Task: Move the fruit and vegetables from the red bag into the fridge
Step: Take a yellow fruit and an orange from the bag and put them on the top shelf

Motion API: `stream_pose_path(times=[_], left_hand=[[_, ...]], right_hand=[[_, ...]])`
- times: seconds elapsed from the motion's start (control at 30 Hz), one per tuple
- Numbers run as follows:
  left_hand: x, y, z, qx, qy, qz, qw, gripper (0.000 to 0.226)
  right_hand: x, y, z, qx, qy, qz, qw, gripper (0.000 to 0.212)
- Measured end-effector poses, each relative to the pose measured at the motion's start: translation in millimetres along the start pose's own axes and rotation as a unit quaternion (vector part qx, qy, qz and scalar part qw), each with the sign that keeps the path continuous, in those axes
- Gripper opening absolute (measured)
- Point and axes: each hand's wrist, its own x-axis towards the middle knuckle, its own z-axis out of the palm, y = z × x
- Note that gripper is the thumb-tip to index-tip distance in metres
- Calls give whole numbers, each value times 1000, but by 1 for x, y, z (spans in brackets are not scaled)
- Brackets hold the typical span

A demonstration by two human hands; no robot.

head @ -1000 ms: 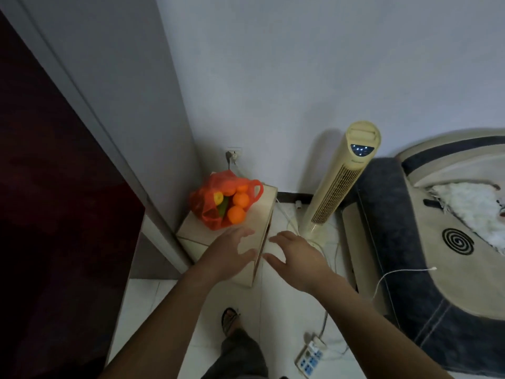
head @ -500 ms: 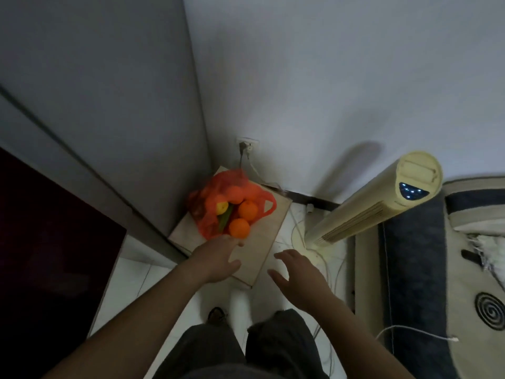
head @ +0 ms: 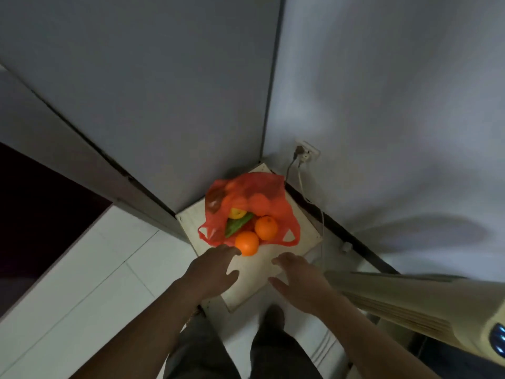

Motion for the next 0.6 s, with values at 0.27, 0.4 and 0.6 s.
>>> stream_pose_path(times=[0.27,0.4,0.6], left_hand=[[67,-22,29,40,140,59,988,48],[81,-29,46,73,180,94,976,51],[102,-46,46,72,240,62,966,45]], right_hand=[[92,48,-1,-41,133,-66,988,51],[129,67,10,-66,132,-101,984,58],[155,74,24,-99,121,-163,974,52]])
